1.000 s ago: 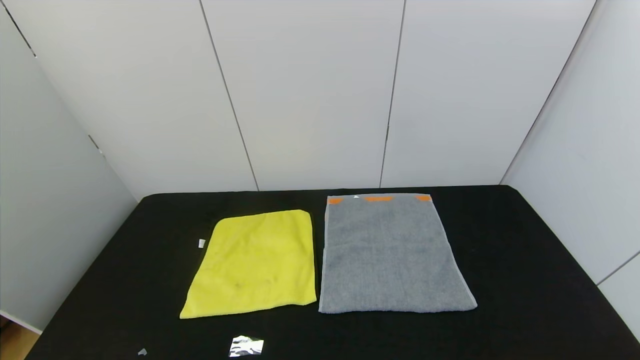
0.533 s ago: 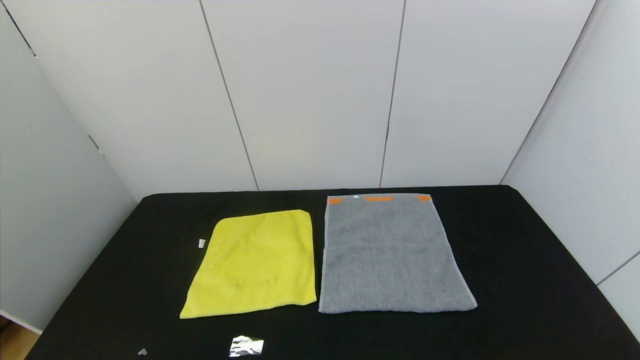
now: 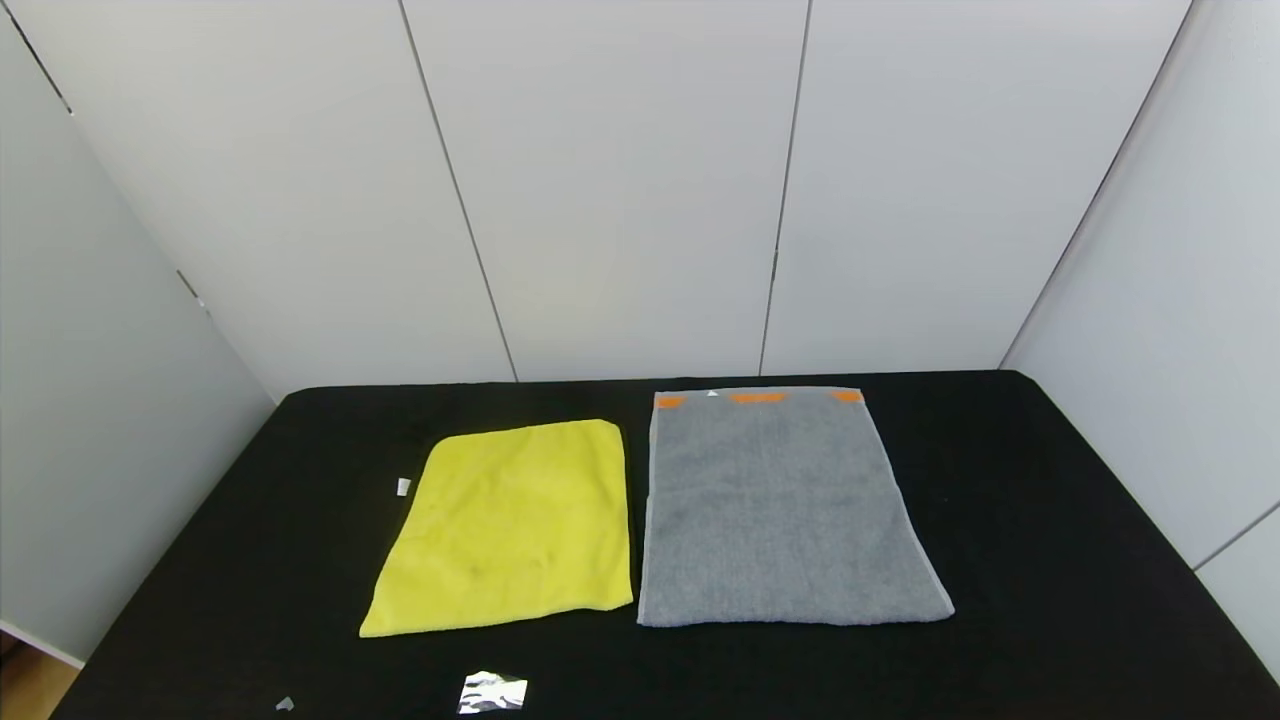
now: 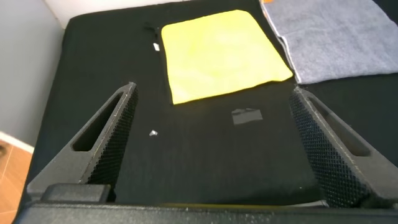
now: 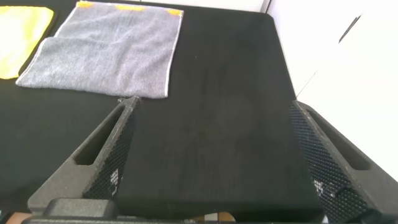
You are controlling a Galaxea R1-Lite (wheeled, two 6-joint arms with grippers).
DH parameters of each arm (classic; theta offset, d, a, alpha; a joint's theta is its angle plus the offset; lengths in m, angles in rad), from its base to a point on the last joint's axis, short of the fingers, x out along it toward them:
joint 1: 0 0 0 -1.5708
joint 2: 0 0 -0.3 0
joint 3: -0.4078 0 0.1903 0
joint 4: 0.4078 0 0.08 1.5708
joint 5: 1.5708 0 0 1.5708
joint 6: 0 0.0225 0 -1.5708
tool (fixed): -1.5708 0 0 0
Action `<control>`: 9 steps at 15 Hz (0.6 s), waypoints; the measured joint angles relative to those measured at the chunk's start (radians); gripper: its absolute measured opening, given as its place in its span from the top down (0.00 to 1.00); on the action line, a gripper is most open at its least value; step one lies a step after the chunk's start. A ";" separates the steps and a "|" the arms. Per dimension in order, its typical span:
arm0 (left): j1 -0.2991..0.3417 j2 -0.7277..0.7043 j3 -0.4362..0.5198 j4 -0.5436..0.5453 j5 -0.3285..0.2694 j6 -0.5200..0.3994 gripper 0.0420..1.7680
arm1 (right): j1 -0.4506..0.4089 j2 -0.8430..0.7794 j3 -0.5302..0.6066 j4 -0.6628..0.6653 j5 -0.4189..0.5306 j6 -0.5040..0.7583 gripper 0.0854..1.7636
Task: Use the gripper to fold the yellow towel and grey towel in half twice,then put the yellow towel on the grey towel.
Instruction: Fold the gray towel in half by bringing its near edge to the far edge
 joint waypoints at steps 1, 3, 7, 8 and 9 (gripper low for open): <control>-0.009 0.046 -0.028 0.000 -0.001 0.008 0.03 | 0.000 0.042 -0.029 0.000 0.003 -0.002 0.03; -0.032 0.148 -0.080 0.000 -0.002 0.027 0.03 | 0.001 0.148 -0.101 -0.001 0.020 -0.005 0.03; -0.122 0.383 -0.200 -0.001 -0.002 0.044 0.03 | 0.002 0.379 -0.261 -0.001 0.065 -0.019 0.03; -0.148 0.443 -0.232 -0.001 -0.001 0.046 0.03 | 0.002 0.438 -0.293 -0.002 0.081 -0.026 0.03; -0.172 0.497 -0.266 -0.002 -0.001 0.047 0.03 | 0.003 0.497 -0.317 -0.002 0.092 -0.030 0.03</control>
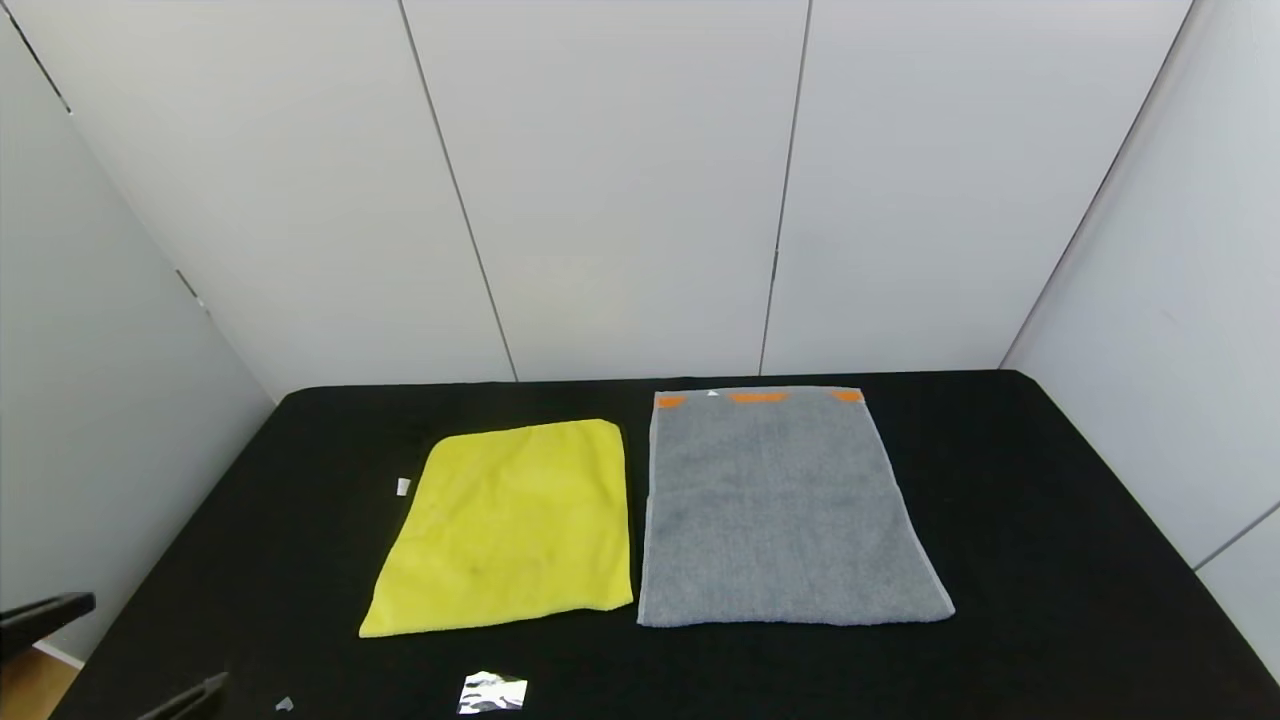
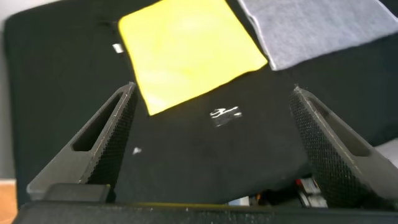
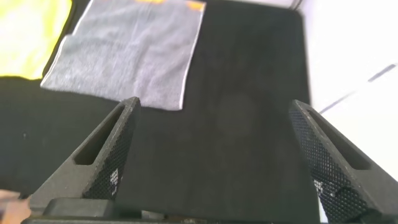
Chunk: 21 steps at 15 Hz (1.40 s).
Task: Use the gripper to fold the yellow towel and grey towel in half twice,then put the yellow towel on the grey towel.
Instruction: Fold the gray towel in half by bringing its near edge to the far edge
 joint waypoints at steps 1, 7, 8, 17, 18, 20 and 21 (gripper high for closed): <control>-0.025 0.064 -0.037 0.000 0.000 0.001 0.03 | 0.002 0.058 -0.021 -0.001 0.009 -0.003 0.03; -0.158 0.408 -0.232 -0.003 0.000 0.008 0.03 | 0.069 0.369 -0.124 -0.007 0.010 -0.014 0.03; -0.175 0.457 -0.257 -0.002 0.000 0.014 0.03 | 0.080 0.415 -0.142 -0.008 0.010 -0.015 0.03; -0.332 0.833 -0.420 0.002 0.012 0.094 0.03 | 0.153 0.723 -0.210 -0.070 0.018 -0.018 0.03; -0.347 0.863 -0.426 0.001 0.013 0.108 0.03 | 0.158 0.746 -0.211 -0.071 0.019 -0.018 0.03; -0.367 0.921 -0.437 0.002 0.014 0.147 0.03 | 0.167 0.792 -0.213 -0.073 0.019 -0.018 0.03; -0.375 0.949 -0.444 0.002 0.014 0.161 0.03 | 0.171 0.813 -0.215 -0.073 0.020 -0.018 0.03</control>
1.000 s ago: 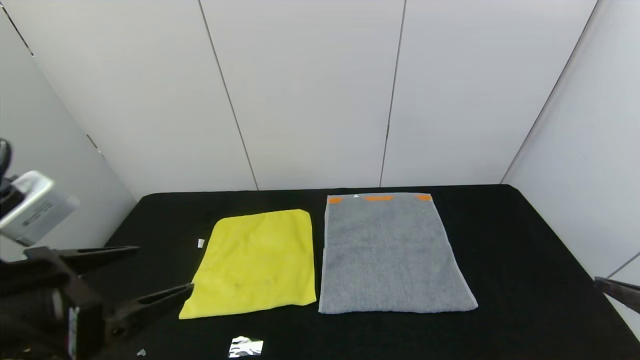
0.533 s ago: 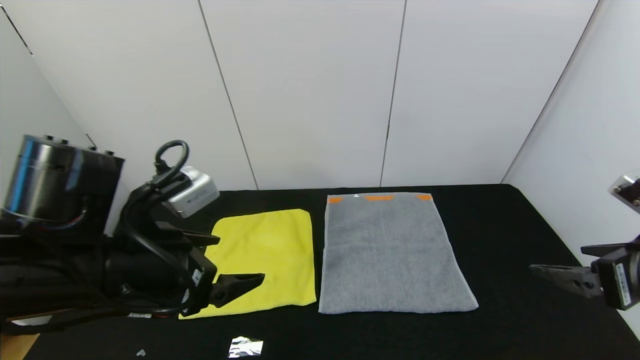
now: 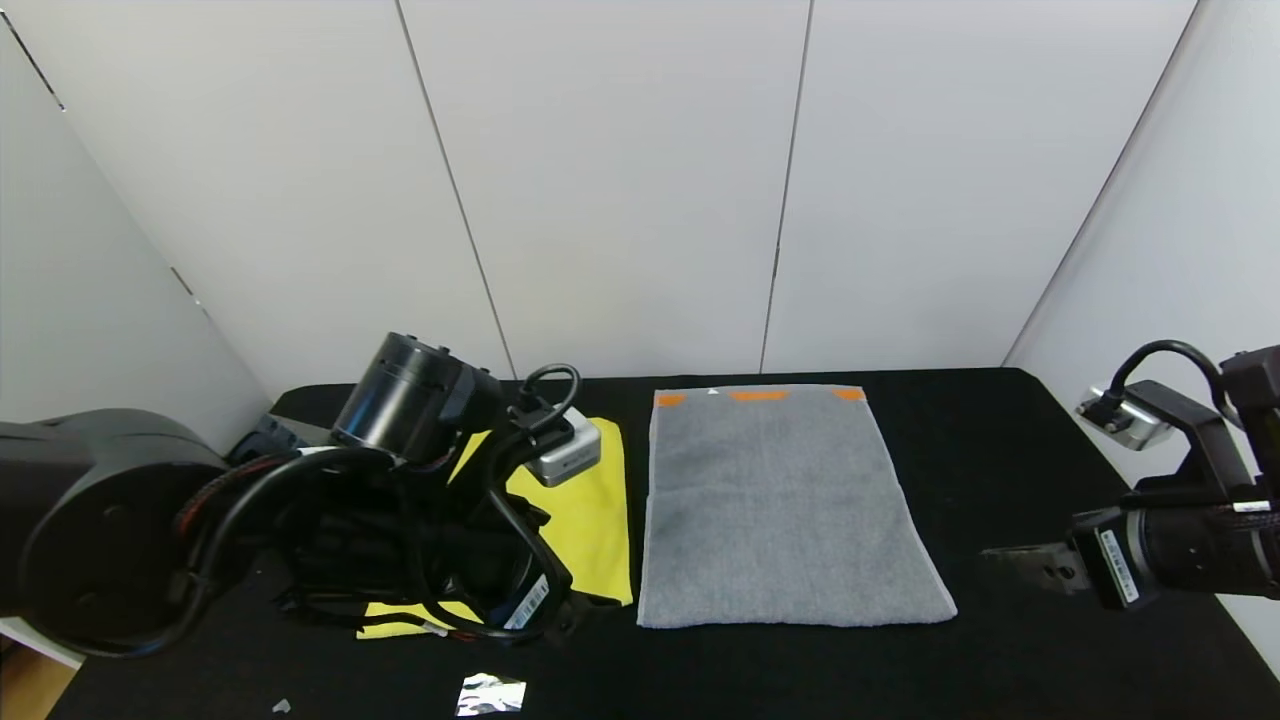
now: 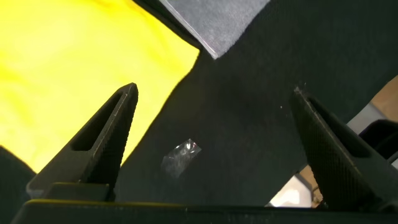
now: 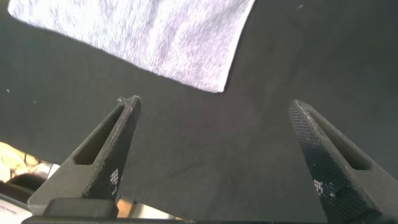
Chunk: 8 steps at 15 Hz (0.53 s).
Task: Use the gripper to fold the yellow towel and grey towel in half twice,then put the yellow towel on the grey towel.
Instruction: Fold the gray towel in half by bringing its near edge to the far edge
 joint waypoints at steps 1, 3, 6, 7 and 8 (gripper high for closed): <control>-0.011 0.030 -0.011 0.001 0.000 0.011 0.03 | 0.005 0.018 -0.001 0.000 0.000 0.000 0.03; -0.035 0.082 -0.038 0.004 0.000 0.030 0.03 | 0.014 0.052 -0.003 0.003 0.000 0.000 0.03; -0.076 0.170 -0.122 0.088 0.000 0.039 0.03 | 0.030 0.095 -0.004 0.002 -0.003 0.000 0.03; -0.086 0.201 -0.154 0.111 0.001 0.038 0.03 | 0.032 0.107 -0.004 0.001 -0.003 0.000 0.03; -0.094 0.231 -0.183 0.126 0.003 0.038 0.03 | 0.033 0.120 -0.006 0.001 -0.004 0.000 0.03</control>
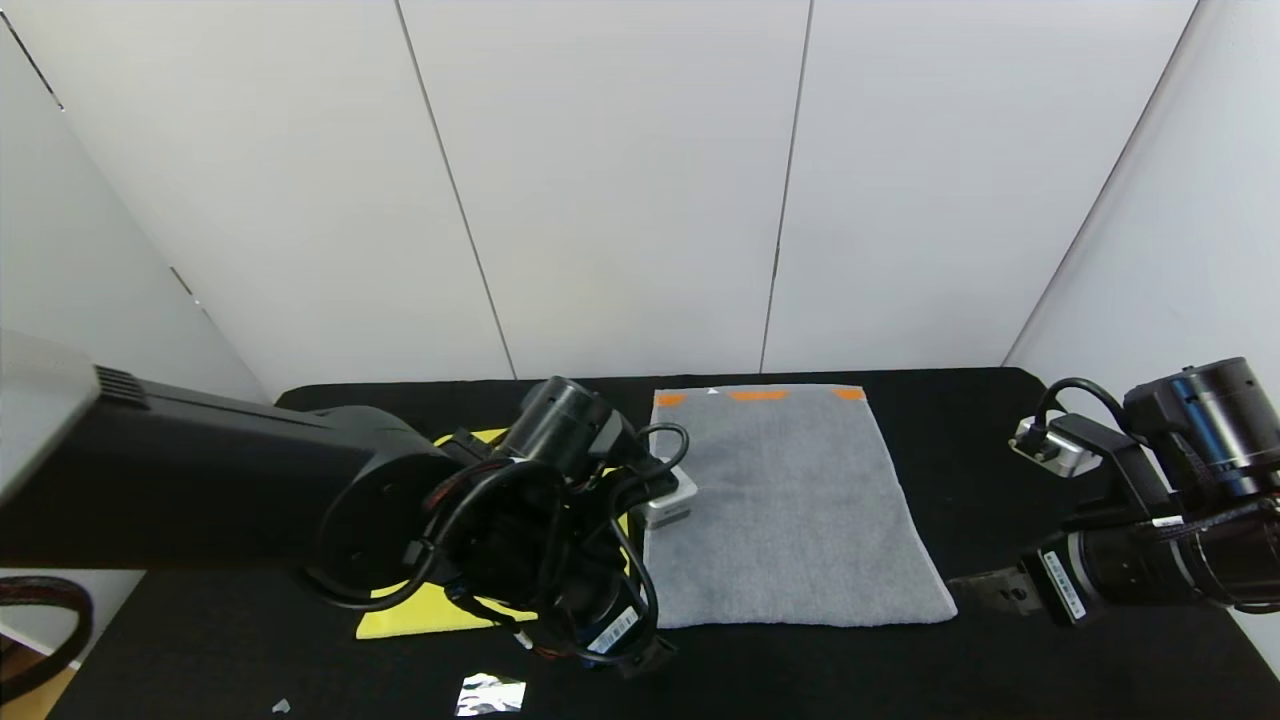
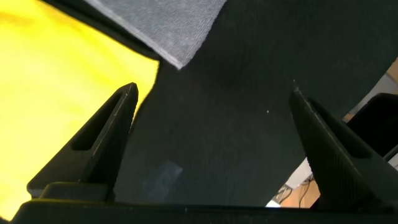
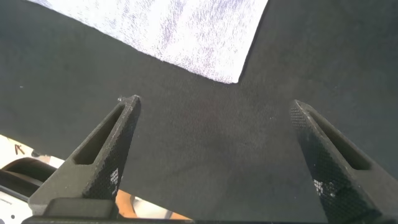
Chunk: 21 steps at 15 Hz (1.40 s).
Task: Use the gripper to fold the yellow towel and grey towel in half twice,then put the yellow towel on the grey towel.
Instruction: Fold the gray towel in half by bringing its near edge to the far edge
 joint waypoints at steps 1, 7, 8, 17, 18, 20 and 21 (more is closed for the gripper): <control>-0.006 0.032 -0.025 0.008 0.005 0.000 0.03 | 0.001 0.013 -0.003 0.000 -0.001 0.001 0.03; -0.013 0.185 -0.149 0.012 0.050 -0.008 0.03 | -0.001 0.087 -0.024 0.000 -0.005 0.001 0.03; -0.011 0.208 -0.166 0.011 0.060 -0.009 0.03 | -0.002 0.093 -0.025 0.000 -0.005 0.001 0.03; -0.002 0.316 -0.241 0.021 0.123 -0.018 0.03 | -0.009 0.113 -0.024 0.000 -0.005 0.005 0.03; -0.001 0.322 -0.247 0.022 0.130 -0.021 0.03 | -0.009 0.113 -0.023 0.000 -0.005 0.005 0.03; 0.001 0.334 -0.260 0.023 0.133 -0.023 0.03 | -0.012 0.114 -0.023 0.000 -0.005 0.005 0.03; 0.002 0.339 -0.265 0.023 0.134 -0.023 0.03 | -0.012 0.114 -0.023 0.001 -0.005 0.005 0.03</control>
